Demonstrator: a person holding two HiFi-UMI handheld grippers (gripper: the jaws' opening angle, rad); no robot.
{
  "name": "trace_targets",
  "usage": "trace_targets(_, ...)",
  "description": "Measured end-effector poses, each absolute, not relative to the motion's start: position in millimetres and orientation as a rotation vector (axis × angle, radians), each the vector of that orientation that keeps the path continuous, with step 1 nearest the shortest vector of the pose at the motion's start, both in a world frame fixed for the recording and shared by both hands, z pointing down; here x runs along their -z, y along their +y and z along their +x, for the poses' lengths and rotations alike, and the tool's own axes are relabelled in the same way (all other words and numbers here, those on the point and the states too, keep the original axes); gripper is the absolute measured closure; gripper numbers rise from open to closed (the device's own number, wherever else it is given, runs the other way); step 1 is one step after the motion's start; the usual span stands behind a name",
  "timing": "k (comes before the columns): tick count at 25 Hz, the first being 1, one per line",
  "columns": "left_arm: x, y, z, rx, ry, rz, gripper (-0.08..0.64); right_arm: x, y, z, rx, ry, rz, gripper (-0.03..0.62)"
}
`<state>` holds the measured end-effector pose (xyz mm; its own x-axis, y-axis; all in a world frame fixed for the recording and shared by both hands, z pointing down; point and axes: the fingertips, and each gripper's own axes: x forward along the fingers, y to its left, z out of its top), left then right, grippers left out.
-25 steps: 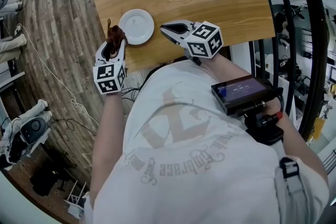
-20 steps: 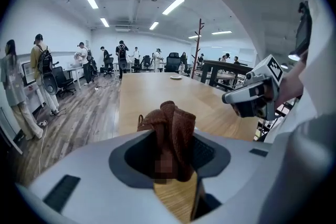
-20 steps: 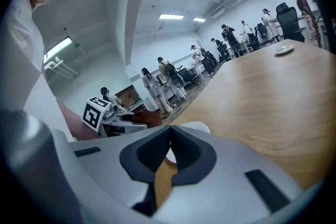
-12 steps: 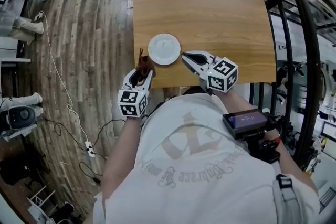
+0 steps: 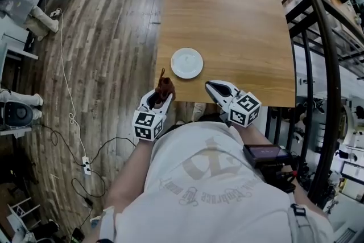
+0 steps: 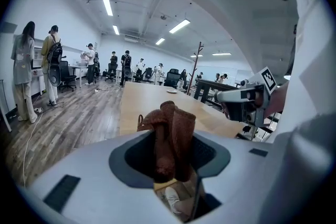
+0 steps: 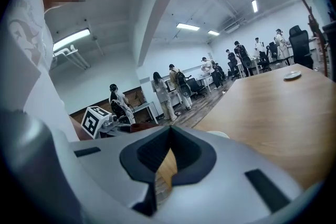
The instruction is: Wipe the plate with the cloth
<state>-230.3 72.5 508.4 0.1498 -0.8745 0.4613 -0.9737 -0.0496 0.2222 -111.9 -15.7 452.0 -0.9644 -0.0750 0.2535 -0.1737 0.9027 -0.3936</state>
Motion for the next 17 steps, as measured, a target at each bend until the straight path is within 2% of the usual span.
trace_targets(17,-504,95,-199,-0.303,-1.688,2.045,0.390,-444,19,-87,-0.581,-2.868,0.250,0.580)
